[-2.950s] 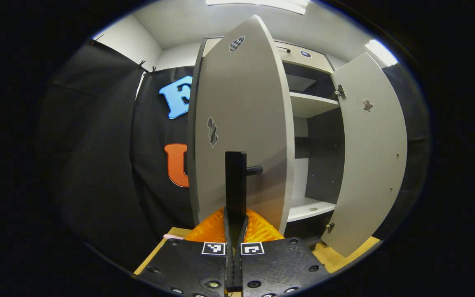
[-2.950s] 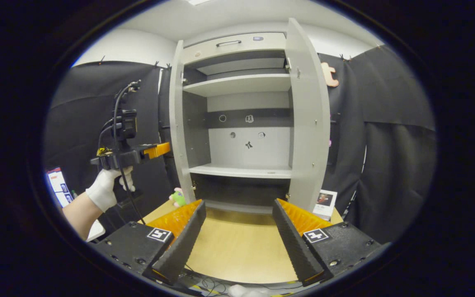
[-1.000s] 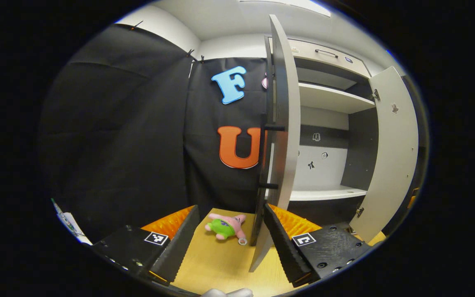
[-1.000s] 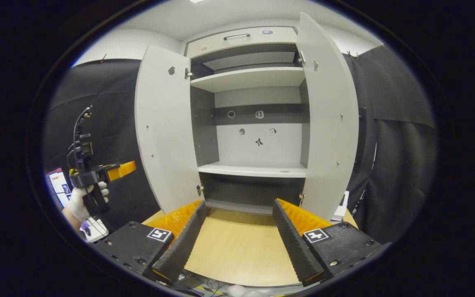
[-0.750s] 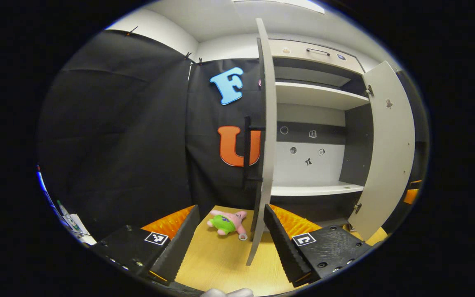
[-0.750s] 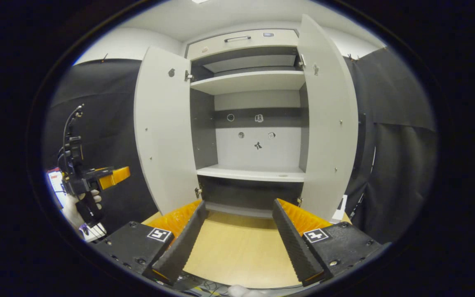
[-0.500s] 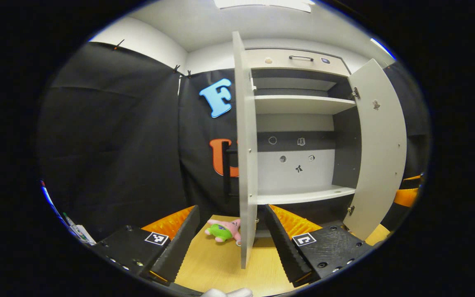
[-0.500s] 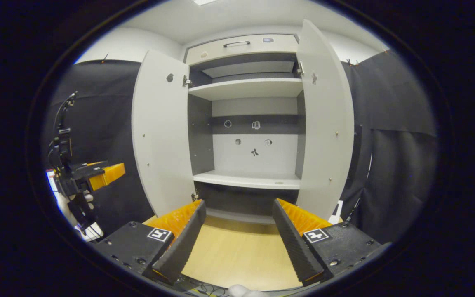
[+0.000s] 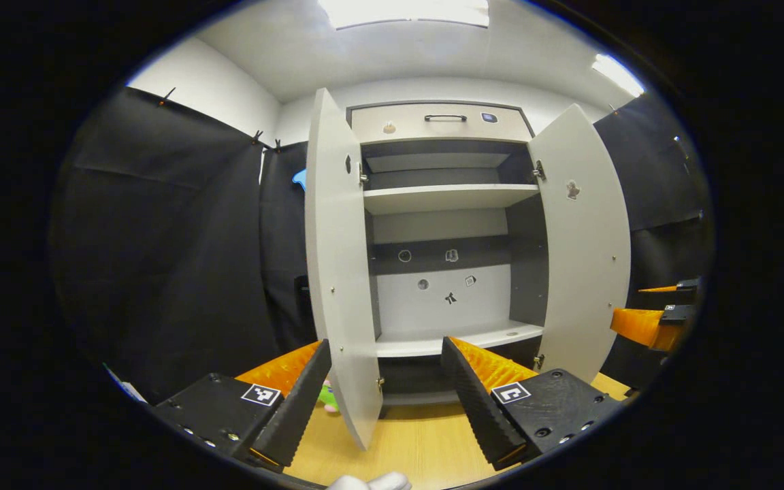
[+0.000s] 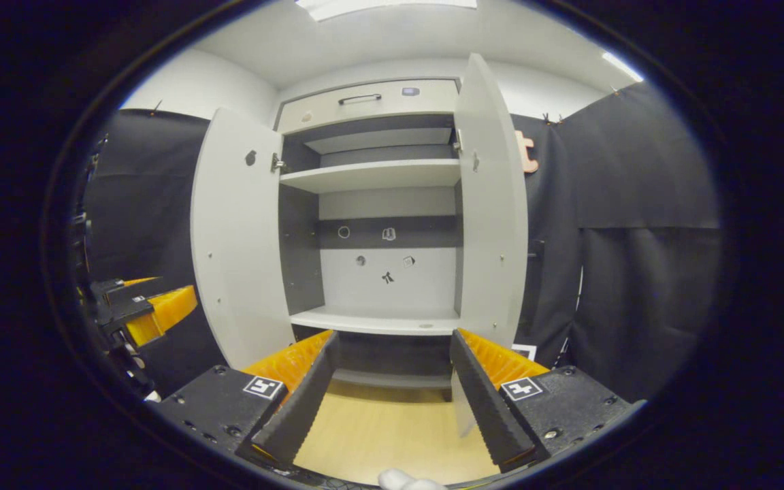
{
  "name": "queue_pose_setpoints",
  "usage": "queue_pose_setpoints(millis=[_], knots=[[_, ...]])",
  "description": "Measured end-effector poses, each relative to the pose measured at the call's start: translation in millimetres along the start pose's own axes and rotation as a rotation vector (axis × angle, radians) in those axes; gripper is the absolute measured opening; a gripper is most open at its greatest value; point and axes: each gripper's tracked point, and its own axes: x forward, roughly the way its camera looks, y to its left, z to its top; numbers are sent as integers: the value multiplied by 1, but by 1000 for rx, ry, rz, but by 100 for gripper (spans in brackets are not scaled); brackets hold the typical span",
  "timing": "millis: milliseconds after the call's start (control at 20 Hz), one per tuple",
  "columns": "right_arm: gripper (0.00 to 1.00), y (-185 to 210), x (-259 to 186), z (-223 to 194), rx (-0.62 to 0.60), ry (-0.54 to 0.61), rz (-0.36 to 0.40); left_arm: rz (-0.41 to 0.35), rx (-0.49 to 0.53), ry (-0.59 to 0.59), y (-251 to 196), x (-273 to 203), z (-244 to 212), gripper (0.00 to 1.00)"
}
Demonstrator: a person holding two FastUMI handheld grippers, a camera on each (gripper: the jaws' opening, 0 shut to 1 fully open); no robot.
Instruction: Open the right door of the double-door shoe cabinet with the right hand, and open the left door with the left hand.
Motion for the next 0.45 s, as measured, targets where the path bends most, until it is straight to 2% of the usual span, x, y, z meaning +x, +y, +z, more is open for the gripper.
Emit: queue_pose_setpoints(millis=[250,450], knots=[[100,-13,-8,-7,18,5,-36,-28,-8,29,-20,-11,-12,96],[100,-22,-15,-13,18,8,-56,-15,13,28,-20,-15,-17,96]])
